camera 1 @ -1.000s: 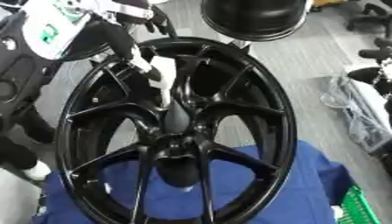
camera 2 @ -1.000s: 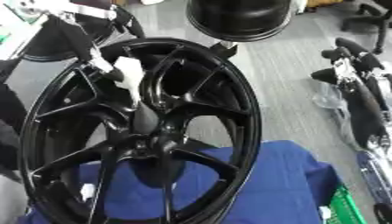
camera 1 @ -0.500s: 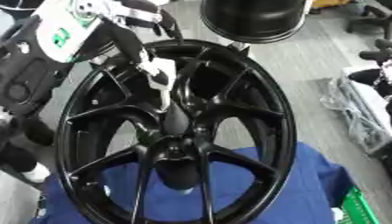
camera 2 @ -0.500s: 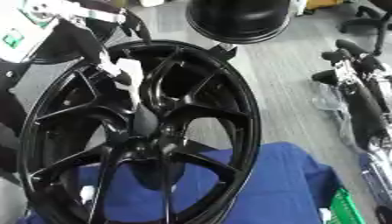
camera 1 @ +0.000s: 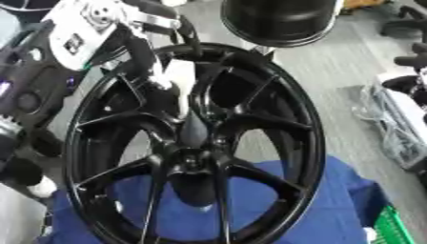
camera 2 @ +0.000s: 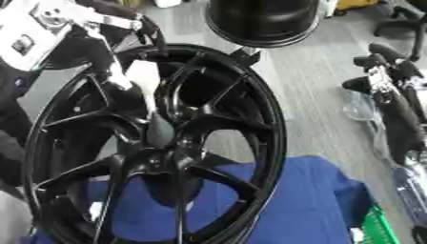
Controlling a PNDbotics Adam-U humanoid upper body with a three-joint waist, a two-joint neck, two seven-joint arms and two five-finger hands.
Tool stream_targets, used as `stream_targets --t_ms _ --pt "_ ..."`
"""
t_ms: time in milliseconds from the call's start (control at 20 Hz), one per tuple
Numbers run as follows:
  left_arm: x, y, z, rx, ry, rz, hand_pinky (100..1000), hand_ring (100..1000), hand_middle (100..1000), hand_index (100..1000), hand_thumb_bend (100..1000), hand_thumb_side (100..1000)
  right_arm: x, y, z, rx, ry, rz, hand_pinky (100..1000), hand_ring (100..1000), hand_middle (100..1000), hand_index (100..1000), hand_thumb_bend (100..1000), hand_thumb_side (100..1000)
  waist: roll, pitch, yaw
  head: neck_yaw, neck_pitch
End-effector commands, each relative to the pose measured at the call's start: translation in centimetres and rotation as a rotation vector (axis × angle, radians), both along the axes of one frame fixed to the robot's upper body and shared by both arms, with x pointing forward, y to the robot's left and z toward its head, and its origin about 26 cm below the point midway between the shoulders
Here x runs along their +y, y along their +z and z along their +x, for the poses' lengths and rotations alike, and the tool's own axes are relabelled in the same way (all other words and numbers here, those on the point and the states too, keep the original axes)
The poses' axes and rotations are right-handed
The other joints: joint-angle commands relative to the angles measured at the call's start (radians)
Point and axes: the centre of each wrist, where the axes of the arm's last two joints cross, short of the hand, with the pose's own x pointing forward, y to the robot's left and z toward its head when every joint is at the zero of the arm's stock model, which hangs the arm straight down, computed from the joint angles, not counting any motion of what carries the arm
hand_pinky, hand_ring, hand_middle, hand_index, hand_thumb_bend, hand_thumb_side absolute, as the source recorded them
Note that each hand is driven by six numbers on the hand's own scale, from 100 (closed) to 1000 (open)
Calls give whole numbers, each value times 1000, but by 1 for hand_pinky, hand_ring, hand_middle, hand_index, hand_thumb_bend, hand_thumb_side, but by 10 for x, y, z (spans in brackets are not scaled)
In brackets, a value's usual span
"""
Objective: Pull the pin out of the wheel hub.
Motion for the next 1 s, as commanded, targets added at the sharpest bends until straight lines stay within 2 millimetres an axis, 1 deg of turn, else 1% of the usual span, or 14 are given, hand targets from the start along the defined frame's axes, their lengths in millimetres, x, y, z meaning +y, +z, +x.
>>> stream_targets --t_ms 50,100,150,200,250,300,500,600,800,850,950,1000 --pt "0 15 -4 -30 -25 28 795 820 725 713 502 227 -1 6 0 -17 6 -6 766 612 738 883 100 618 -4 -19 -1 3 -7" --pt "0 14 -4 -28 -23 29 753 752 664 667 446 143 -1 6 0 -17 5 -5 766 612 737 883 100 617 -4 -19 -1 4 -7" --pt "0 13 -3 -23 -21 30 714 695 614 647 398 100 -1 6 0 -17 4 -5 766 612 737 883 100 617 -4 -20 0 4 -7" --pt "0 12 -3 -19 -19 28 714 695 614 647 398 100 -1 6 0 -17 4 -5 766 612 737 883 100 617 -4 -20 0 4 -7" --pt "0 12 -3 -14 -17 23 690 663 584 625 331 100 -1 6 0 -16 5 -6 766 611 736 883 100 613 -4 -20 0 4 -7" --pt "0 12 -2 -6 -15 14 687 657 577 617 282 100 -1 6 0 -16 5 -7 766 611 736 883 100 617 -4 -20 0 4 -8" --pt "1 13 -3 25 -9 -32 669 628 541 571 193 100 -1 6 0 -13 4 -8 766 610 736 883 100 618 -4 -20 0 4 -9" --pt "1 15 -3 33 -9 -48 663 617 523 558 190 100 -1 6 0 -11 4 -9 766 610 736 883 100 618 -4 -20 0 4 -8" --pt "2 20 -6 34 -6 -68 644 590 479 503 156 100 -1 6 0 -11 4 -8 766 610 735 884 100 617 -4 -20 0 5 -9" --pt "3 23 -6 33 -4 -77 636 574 461 470 142 100 -1 6 0 -11 4 -8 766 610 736 884 100 618 -4 -20 0 5 -9" --pt "5 29 -8 30 -1 -100 619 546 428 418 156 100 -1 5 0 -10 3 -9 766 611 736 884 100 618 -4 -21 1 5 -9" --pt "6 33 -9 26 -1 -111 616 541 423 410 159 100 -1 5 0 -10 3 -9 766 611 736 884 100 618 -3 -22 1 4 -8"
